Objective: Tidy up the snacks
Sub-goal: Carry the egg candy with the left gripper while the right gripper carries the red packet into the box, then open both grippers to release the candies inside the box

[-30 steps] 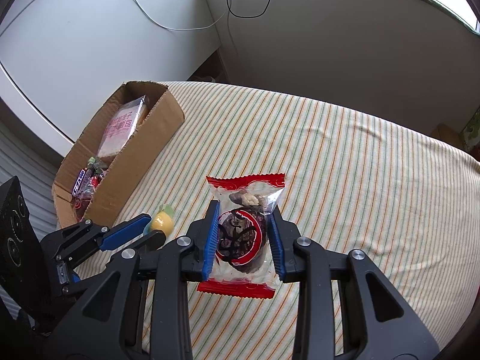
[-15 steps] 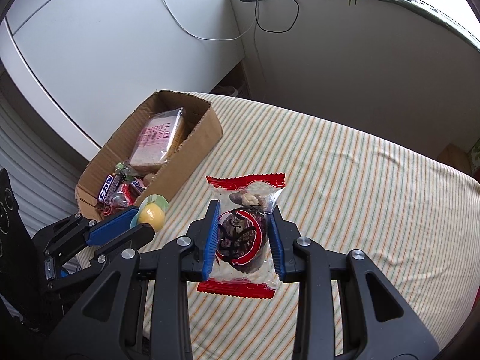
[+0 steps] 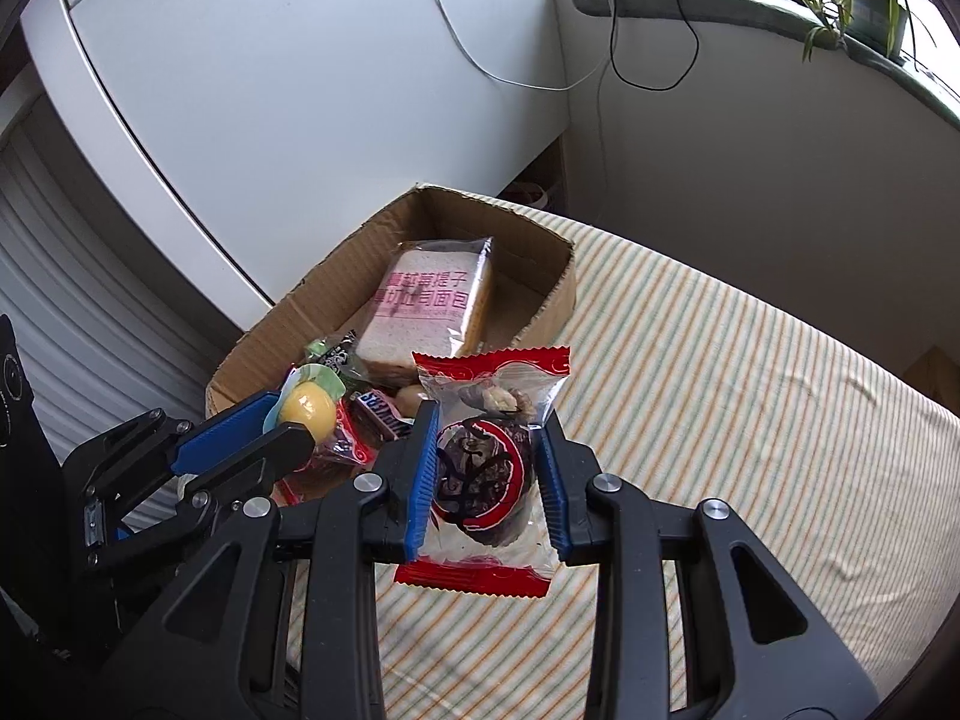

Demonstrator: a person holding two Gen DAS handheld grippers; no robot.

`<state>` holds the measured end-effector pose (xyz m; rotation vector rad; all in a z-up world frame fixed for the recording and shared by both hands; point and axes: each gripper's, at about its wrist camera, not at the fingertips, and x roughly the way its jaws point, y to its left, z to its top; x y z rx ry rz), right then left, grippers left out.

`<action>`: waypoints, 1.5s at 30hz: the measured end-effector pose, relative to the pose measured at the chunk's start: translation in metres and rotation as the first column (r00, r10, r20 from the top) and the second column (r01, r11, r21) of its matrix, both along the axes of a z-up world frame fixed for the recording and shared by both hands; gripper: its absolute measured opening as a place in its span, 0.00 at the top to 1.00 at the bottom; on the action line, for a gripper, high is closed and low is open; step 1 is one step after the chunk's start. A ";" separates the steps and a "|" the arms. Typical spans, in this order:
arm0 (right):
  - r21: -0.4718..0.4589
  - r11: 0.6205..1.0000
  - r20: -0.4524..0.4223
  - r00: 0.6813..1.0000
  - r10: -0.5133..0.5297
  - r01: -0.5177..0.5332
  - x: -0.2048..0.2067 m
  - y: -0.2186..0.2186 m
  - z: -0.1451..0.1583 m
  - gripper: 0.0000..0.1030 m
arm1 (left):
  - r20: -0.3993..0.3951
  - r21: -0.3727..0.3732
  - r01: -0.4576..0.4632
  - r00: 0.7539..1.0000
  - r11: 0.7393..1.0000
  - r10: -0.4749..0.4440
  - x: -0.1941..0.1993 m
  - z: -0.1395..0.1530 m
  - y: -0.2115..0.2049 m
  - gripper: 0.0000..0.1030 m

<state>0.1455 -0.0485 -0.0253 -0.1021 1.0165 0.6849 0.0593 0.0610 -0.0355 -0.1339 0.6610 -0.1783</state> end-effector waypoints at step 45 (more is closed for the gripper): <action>-0.011 0.996 0.001 0.996 0.091 -0.091 -0.017 0.075 -0.010 0.59 | -0.026 -0.013 -0.152 0.988 0.988 0.152 0.007 -0.013 0.081 0.69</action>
